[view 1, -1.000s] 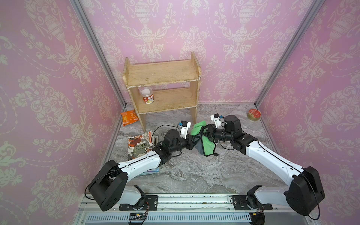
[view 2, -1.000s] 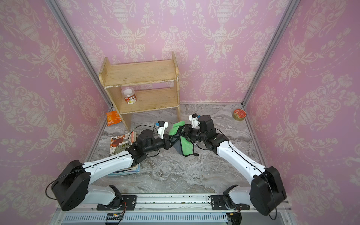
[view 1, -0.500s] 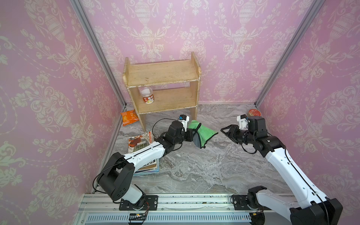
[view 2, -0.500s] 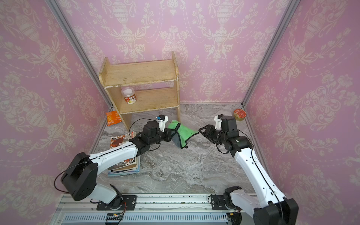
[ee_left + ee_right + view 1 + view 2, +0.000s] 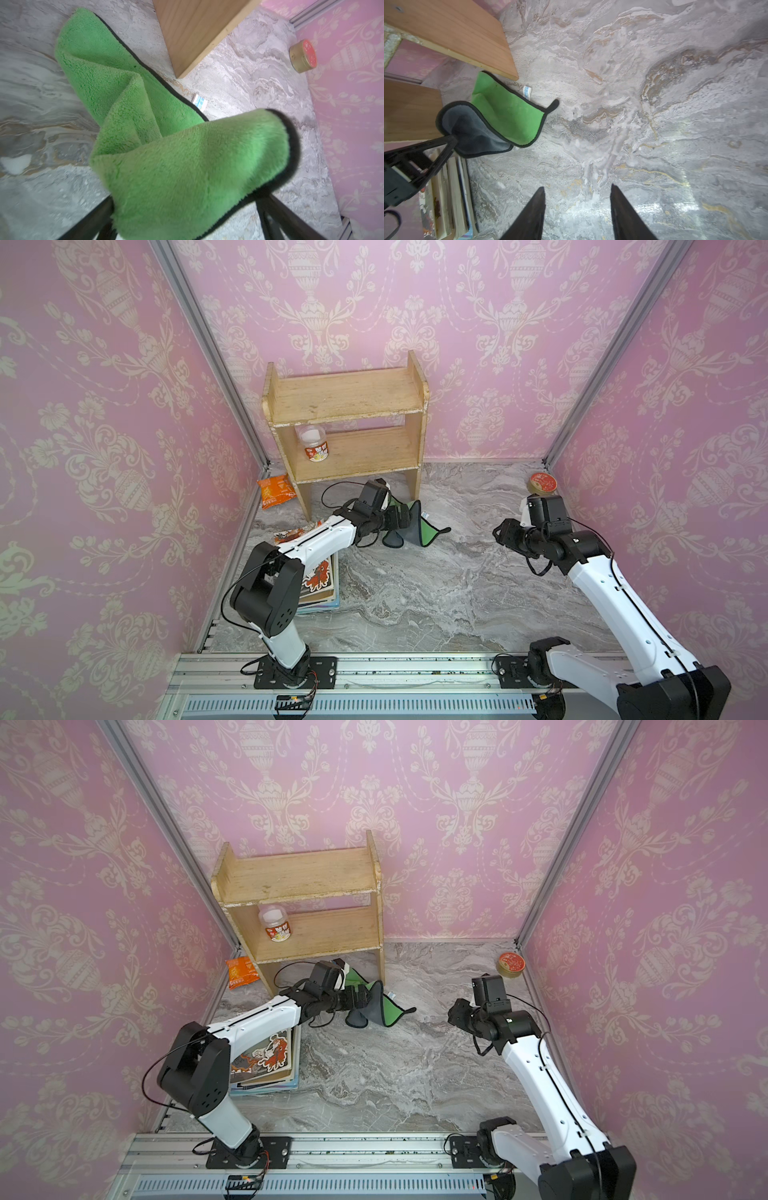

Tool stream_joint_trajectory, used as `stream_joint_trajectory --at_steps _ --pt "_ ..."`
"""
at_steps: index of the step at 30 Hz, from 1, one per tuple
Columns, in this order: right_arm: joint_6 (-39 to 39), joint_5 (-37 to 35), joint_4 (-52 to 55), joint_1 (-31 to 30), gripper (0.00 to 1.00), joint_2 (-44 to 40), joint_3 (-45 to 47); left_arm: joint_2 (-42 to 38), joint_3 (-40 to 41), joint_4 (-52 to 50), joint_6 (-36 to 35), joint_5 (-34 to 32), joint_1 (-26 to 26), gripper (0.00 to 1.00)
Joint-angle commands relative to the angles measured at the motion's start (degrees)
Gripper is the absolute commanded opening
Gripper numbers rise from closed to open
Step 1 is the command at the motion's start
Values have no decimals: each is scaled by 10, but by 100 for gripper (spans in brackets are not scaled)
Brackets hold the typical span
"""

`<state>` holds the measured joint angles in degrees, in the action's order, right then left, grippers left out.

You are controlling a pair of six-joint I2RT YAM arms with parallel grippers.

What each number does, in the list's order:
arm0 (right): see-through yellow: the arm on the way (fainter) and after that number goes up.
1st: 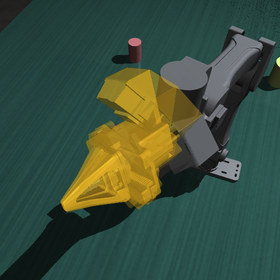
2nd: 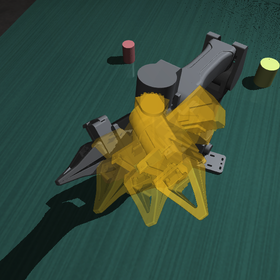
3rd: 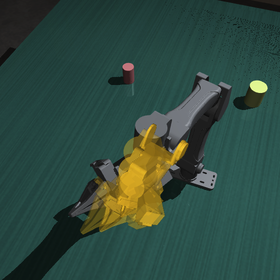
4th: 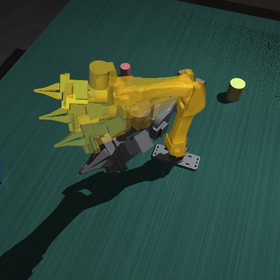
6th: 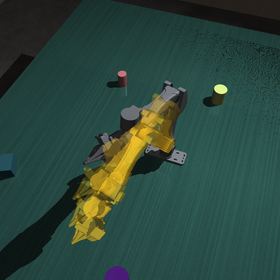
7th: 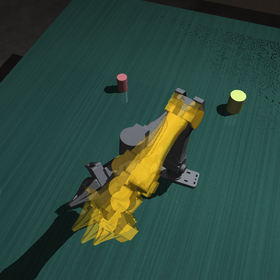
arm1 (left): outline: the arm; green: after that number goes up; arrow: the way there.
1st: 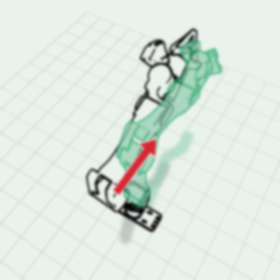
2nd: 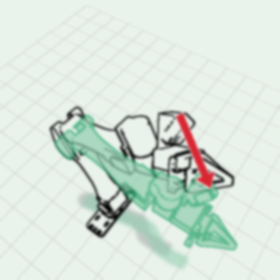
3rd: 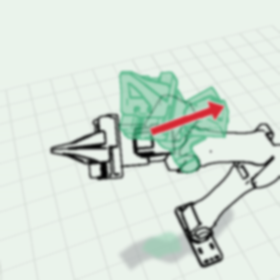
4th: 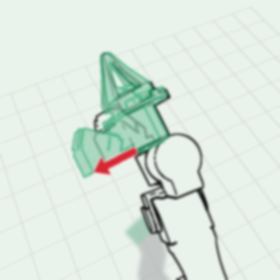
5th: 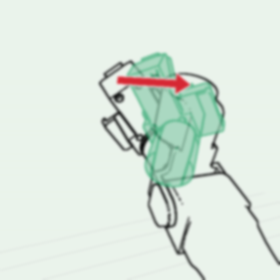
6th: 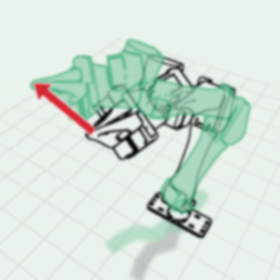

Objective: Wipe the cover of the book
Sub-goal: Place the cleaning item at the center of the board, then reset both arms

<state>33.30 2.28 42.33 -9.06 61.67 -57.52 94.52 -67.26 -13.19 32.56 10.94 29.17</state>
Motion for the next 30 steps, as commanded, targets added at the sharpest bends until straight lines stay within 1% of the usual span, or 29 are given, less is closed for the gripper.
stream_joint_trajectory --at_steps 1,4,6,9,12,13,15,16,17,19,21,22,23,25,26,27,28,29,30 --pt "-28 -53 7 4 52 13 4 -49 -4 -118 -50 -39 -2 99" --pt "-30 -51 0 5 52 37 1 -79 21 -148 -67 -22 -1 99" --pt "-31 -45 -10 5 52 49 2 -110 38 -154 -74 -38 -1 99" --pt "-30 -43 -30 6 52 59 5 -177 75 -126 -99 -61 -2 99" --pt "-37 -67 -49 6 54 59 11 -252 116 -78 -140 -148 -5 99" --pt "-40 -83 -57 6 55 59 15 -274 130 -57 -154 -193 -8 99" --pt "-46 -121 -76 6 57 61 21 -304 160 -6 -192 -255 -25 99" --pt "-50 -140 -91 6 58 60 29 -312 176 24 -199 -283 -40 99" --pt "-58 -156 -114 6 60 56 41 -314 186 41 -195 -290 -67 99" --pt "-78 -178 -174 6 63 48 74 -308 195 54 -162 -274 -131 99" --pt "-101 -197 -242 6 64 36 113 -303 226 110 -145 -282 -179 99" --pt "-108 -212 -278 6 65 31 134 -300 248 160 -159 -293 -194 99" --pt "-111 -231 -309 5 66 26 150 -295 290 229 -182 -315 -202 99" --pt "-114 -270 -361 6 69 20 184 -268 338 342 -229 -360 -212 99" --pt "-119 -287 -386 6 72 18 196 -251 350 375 -250 -371 -219 99" --pt "-127 -311 -416 6 75 20 213 -230 354 387 -264 -383 -224 99" --pt "-132 -339 -437 6 82 24 223 -211 352 384 -274 -397 -230 99" --pt "-139 -362 -451 6 92 32 229 -196 353 389 -275 -410 -232 99" --pt "-151 -390 -466 6 100 46 230 -178 362 414 -278 -424 -235 99"
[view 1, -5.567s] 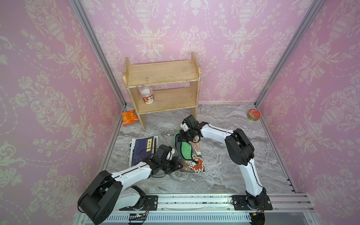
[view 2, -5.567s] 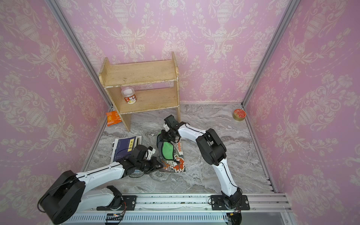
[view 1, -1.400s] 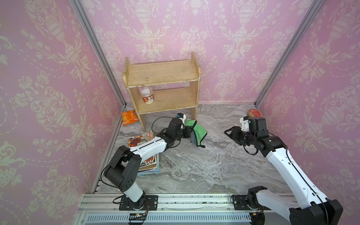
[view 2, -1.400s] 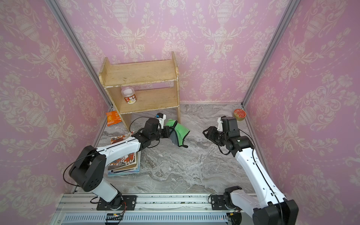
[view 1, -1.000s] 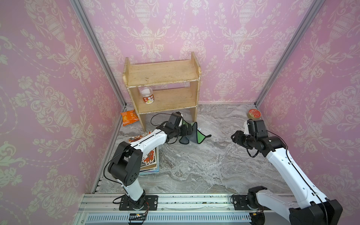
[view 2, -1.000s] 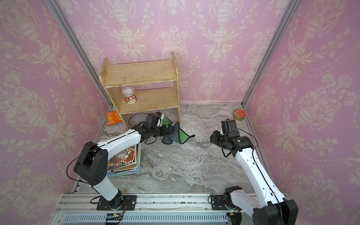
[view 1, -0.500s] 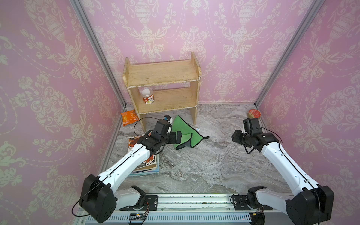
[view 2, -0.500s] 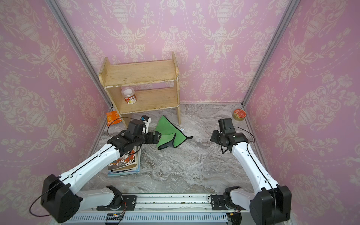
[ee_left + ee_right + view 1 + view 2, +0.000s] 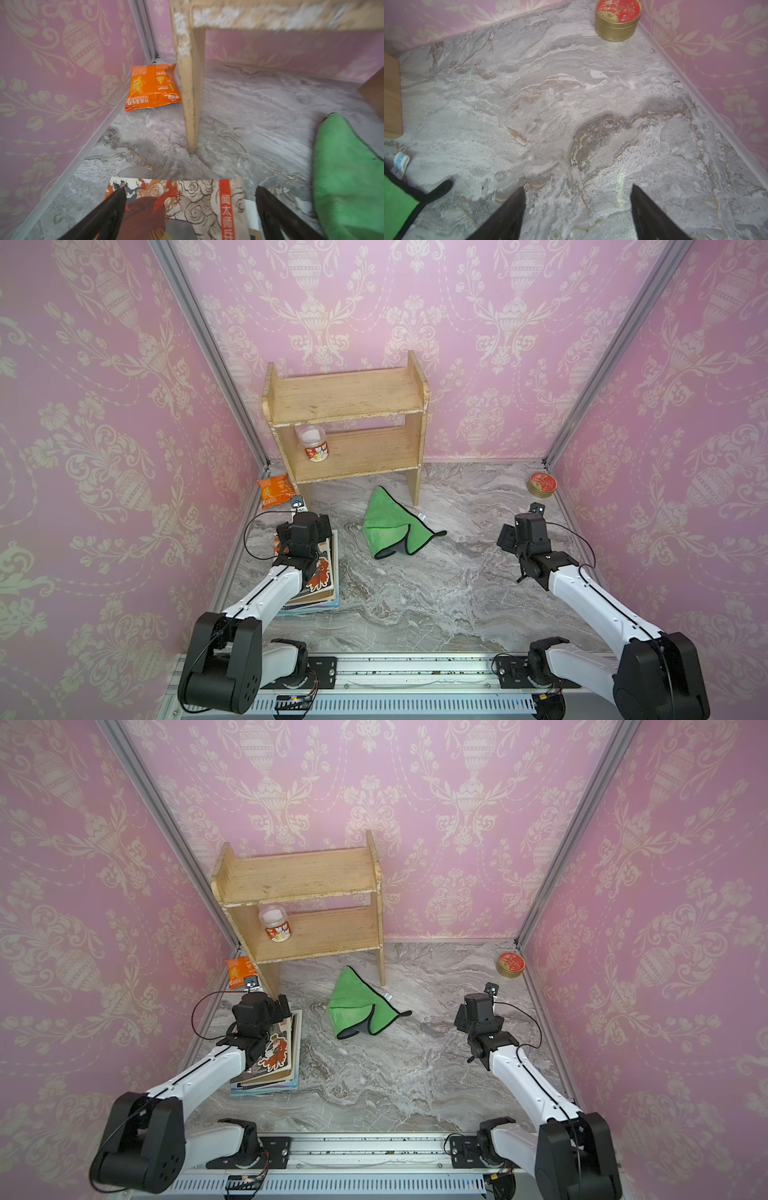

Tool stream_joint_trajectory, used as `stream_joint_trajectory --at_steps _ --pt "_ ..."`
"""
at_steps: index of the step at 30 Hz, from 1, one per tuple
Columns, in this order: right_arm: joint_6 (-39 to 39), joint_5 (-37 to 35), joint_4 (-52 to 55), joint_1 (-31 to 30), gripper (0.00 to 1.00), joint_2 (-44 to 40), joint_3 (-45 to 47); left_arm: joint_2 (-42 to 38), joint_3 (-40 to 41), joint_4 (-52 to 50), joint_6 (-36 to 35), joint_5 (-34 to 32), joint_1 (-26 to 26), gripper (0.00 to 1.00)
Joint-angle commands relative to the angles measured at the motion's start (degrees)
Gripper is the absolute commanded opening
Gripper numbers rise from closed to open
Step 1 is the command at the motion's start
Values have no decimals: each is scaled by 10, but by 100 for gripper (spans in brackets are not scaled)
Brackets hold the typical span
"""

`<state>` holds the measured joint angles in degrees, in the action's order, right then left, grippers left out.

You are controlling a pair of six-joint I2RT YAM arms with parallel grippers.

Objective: Wipe the cover of the book
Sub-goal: Reset both arms

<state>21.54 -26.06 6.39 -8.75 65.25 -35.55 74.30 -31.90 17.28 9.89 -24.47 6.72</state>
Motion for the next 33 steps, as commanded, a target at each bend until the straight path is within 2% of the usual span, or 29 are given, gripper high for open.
stream_joint_trajectory --at_steps 1,3,5,7,10,12,14,16,18,20,24,26,27,28,33 --pt "-37 -132 -118 3 100 29 9 43 24 154 -59 -70 -14 99" --pt "-44 -160 -150 3 100 66 13 76 50 250 -100 -61 -20 99" --pt "-49 -170 -187 3 100 90 25 67 34 197 -108 -54 -21 99" --pt "-62 -167 -248 3 100 104 56 67 37 203 -130 -44 -22 99" --pt "-74 -168 -329 5 100 112 94 58 49 214 -120 -35 -22 99" --pt "-96 -151 -391 8 100 115 114 53 58 206 -85 0 -29 99" --pt "-117 -135 -439 12 100 126 127 66 68 209 -85 28 -31 99" --pt "-106 -125 -486 23 100 143 143 117 94 299 -92 38 -35 99" --pt "-100 -111 -462 26 100 142 132 173 126 427 -98 65 -43 99" --pt "-121 -60 -473 31 100 144 135 214 149 509 -103 78 -46 99" --pt "-204 135 -568 34 100 171 171 202 134 459 -108 118 -48 99" --pt "-209 133 -656 35 100 230 174 197 123 431 -96 132 -59 99" --pt "-195 117 -600 37 100 215 159 195 116 412 -85 148 -71 99" --pt "-185 131 -532 49 100 200 140 192 114 404 -77 169 -81 99" --pt "-171 143 -537 63 100 202 140 194 119 413 -79 170 -82 99"
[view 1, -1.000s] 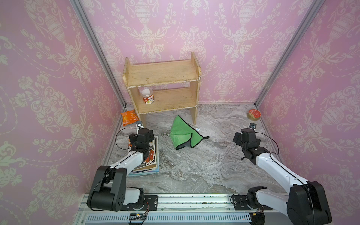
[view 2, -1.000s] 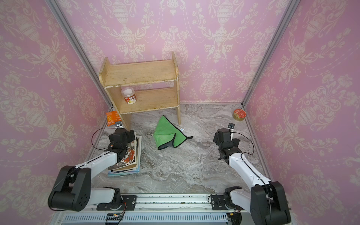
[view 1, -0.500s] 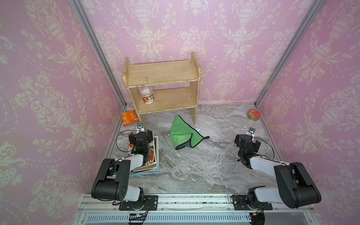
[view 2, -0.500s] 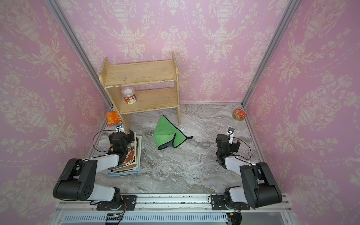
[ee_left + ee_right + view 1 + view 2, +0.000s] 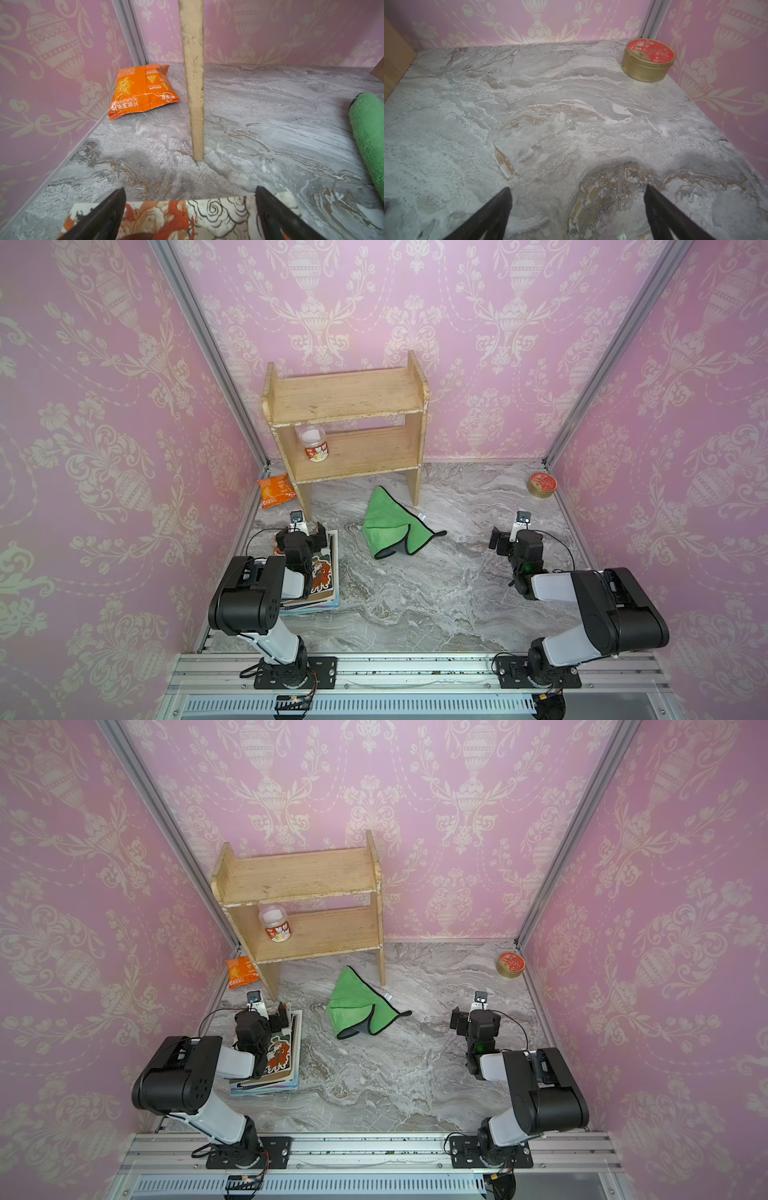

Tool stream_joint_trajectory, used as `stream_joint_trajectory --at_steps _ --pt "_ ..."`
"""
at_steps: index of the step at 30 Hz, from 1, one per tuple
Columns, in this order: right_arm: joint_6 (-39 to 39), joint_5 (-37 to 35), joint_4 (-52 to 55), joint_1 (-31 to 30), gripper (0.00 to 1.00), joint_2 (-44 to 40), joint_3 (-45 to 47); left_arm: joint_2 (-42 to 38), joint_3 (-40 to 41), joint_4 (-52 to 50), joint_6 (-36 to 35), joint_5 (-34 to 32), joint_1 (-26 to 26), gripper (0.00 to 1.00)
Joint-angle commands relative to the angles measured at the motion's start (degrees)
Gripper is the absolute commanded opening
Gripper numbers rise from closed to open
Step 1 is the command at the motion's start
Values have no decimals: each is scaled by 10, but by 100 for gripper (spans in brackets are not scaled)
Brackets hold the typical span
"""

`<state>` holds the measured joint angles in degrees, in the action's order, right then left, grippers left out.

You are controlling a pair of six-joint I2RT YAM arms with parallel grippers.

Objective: Wipe the cover of the book
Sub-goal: Reset both arms

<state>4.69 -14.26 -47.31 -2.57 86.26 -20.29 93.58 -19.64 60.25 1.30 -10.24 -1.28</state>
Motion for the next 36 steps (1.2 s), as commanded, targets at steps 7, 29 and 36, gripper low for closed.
stream_joint_trajectory --at_steps 7,29,36 --pt "-4 26 -6 1 100 -7 -11 1 -8 -23 12 85 -19 99" --pt "-30 149 28 19 100 -3 -31 1 -8 -25 8 97 -19 99" --pt "-32 148 27 19 100 -3 -31 1 -9 -26 7 100 -19 99"
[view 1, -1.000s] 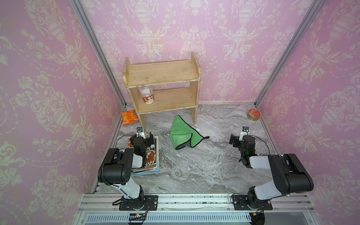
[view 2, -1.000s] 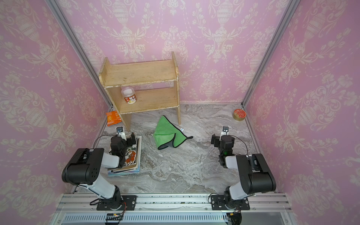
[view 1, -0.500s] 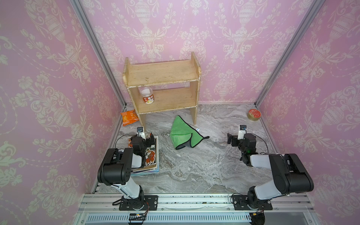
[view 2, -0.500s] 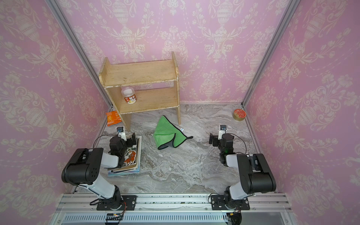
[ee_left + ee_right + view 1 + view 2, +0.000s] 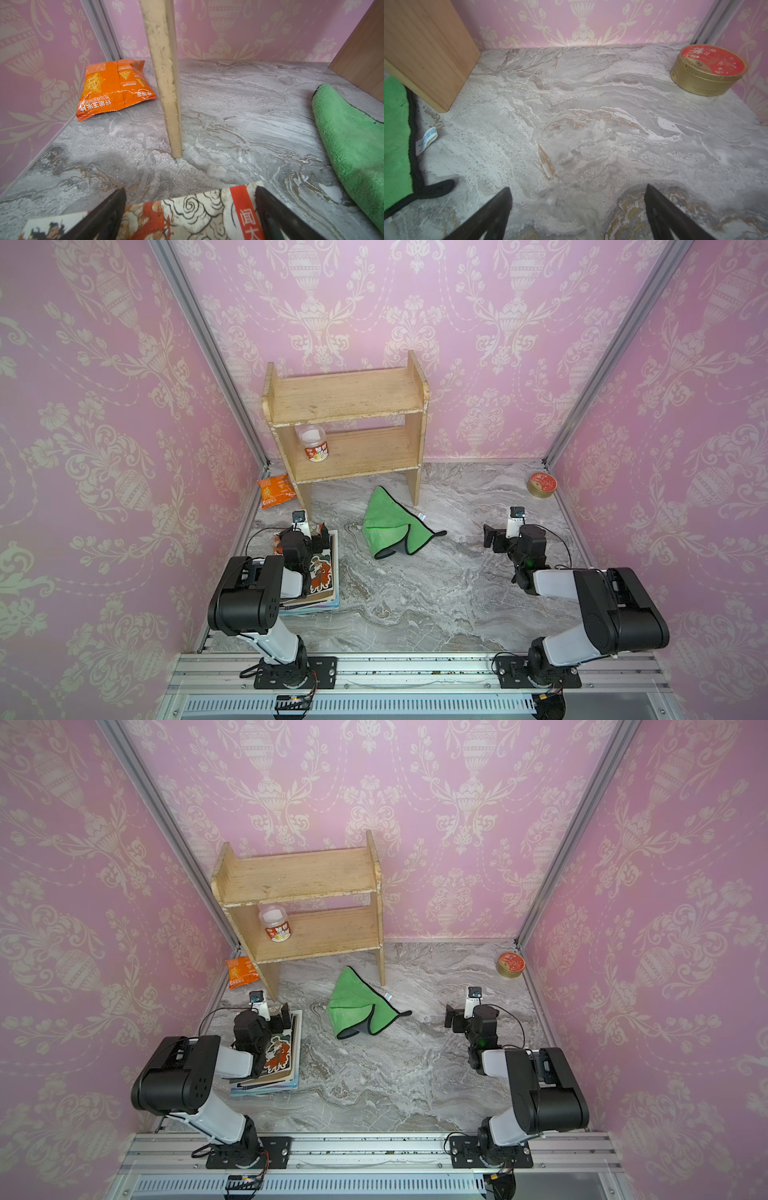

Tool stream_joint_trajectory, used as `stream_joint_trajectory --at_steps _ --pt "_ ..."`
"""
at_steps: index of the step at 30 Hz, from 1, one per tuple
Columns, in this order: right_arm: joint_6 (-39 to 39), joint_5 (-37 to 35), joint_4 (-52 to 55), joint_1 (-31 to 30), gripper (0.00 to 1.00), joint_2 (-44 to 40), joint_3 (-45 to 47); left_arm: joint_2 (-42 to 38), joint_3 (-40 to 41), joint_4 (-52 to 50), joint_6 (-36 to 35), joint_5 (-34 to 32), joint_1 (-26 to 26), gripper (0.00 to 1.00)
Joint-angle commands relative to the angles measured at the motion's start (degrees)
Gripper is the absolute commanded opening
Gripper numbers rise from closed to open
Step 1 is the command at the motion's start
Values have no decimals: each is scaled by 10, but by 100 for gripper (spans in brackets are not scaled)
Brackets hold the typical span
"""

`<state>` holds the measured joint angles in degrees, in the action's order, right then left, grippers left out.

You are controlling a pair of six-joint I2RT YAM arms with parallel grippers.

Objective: Wipe the cover of the book
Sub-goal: Reset both arms

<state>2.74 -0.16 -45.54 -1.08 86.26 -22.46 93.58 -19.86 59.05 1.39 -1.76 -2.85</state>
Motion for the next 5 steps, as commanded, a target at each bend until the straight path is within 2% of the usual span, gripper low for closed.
stream_joint_trajectory --at_steps 1,5 --pt "-12 6 10 4 100 -2 -10 0 -7 -14 6 15 -3 99" --pt "-12 6 10 4 100 -4 -9 1 -7 -14 6 15 -3 99"
